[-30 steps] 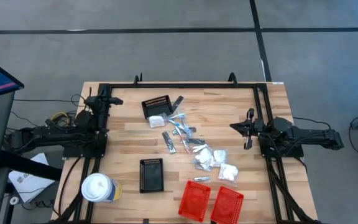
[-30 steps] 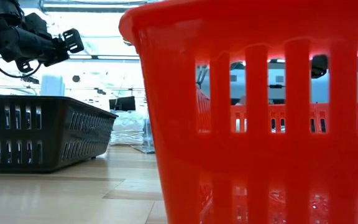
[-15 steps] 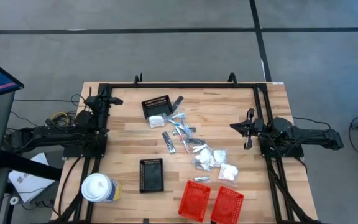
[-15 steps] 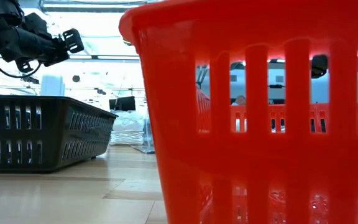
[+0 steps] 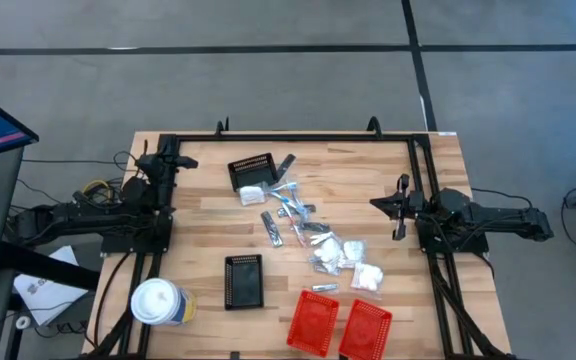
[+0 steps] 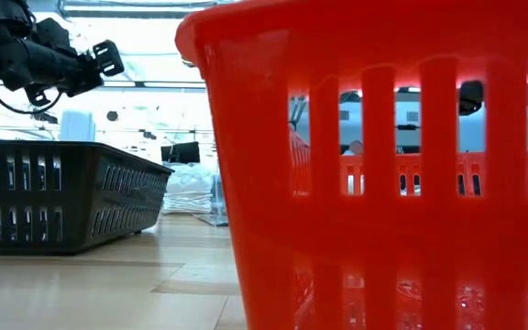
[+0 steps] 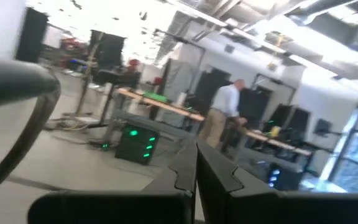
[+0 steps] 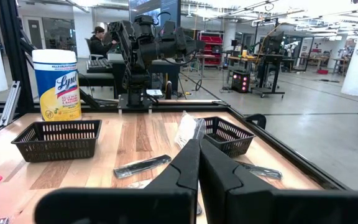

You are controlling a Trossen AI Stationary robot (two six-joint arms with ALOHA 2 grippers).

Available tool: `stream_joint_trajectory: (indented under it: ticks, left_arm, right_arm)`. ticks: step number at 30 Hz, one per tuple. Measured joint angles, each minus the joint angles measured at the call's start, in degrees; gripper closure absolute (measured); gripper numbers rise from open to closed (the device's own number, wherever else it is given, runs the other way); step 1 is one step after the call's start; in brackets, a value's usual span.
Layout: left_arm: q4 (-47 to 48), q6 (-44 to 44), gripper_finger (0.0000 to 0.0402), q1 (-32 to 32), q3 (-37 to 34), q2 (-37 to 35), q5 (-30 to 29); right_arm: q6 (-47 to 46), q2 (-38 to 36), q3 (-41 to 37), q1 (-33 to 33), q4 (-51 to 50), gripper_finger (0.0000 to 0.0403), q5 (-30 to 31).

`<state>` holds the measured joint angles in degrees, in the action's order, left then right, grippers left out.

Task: Pick & Place Travel size toiletries
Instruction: Put the blue toothbrush into the top black bin

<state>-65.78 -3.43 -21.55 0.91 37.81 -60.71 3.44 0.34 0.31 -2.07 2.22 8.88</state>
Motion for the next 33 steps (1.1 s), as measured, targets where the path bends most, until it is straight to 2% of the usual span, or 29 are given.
stream_joint_trajectory:
  ticks: [3,6,9,11,14,17,21,23,25,28,30,33]
  left_arm:
    - [-1.3,7.1,0.0400,0.6,0.6,0.0,8.8]
    - [-3.4,15.7,0.0400,0.8,1.0,0.1,21.9]
    - [-6.4,15.8,0.0400,0.7,3.4,-0.1,35.7]
    - [-8.5,16.1,0.0400,0.7,5.3,-0.2,41.2]
    - [-9.0,17.7,0.0400,0.7,7.5,-0.2,44.5]
    - [-9.0,18.0,0.0400,0.7,8.0,-0.2,44.6]
    - [-8.9,24.3,0.0400,1.3,8.0,-0.2,45.1]
    - [-8.8,26.7,0.0400,1.4,8.0,-0.3,48.9]
    - [-8.9,27.9,0.0400,1.4,8.0,-0.3,55.4]
    - [-8.8,26.8,0.0400,1.5,8.0,-0.3,61.0]
    - [-8.7,24.4,0.0400,1.5,8.0,-0.3,61.6]
    - [-8.7,20.4,0.0400,1.4,7.8,-0.3,61.6]
  right_arm:
    - [0.0,0.0,0.0,0.0,0.0,0.0403,0.0]
    - [0.0,0.0,0.0,0.0,0.0,0.0403,0.0]
    - [0.0,0.0,0.0,0.0,0.0,0.0403,0.0]
    - [0.0,0.0,0.0,0.0,0.0,0.0403,0.0]
    - [0.0,0.0,0.0,0.0,0.0,0.0403,0.0]
    - [0.0,0.0,0.0,0.0,0.0,0.0403,0.0]
    - [3.2,0.0,0.0,-0.3,3.4,0.0403,0.0]
    - [4.3,0.0,0.0,-0.4,6.4,0.0403,0.0]
    - [2.7,0.0,0.0,-0.3,9.7,0.0403,0.0]
    - [1.9,0.0,0.0,-0.3,15.2,0.0403,0.2]
    - [4.5,0.0,0.0,-0.7,20.6,0.0403,0.1]
    - [3.4,0.0,0.0,-0.6,28.4,0.0403,0.0]
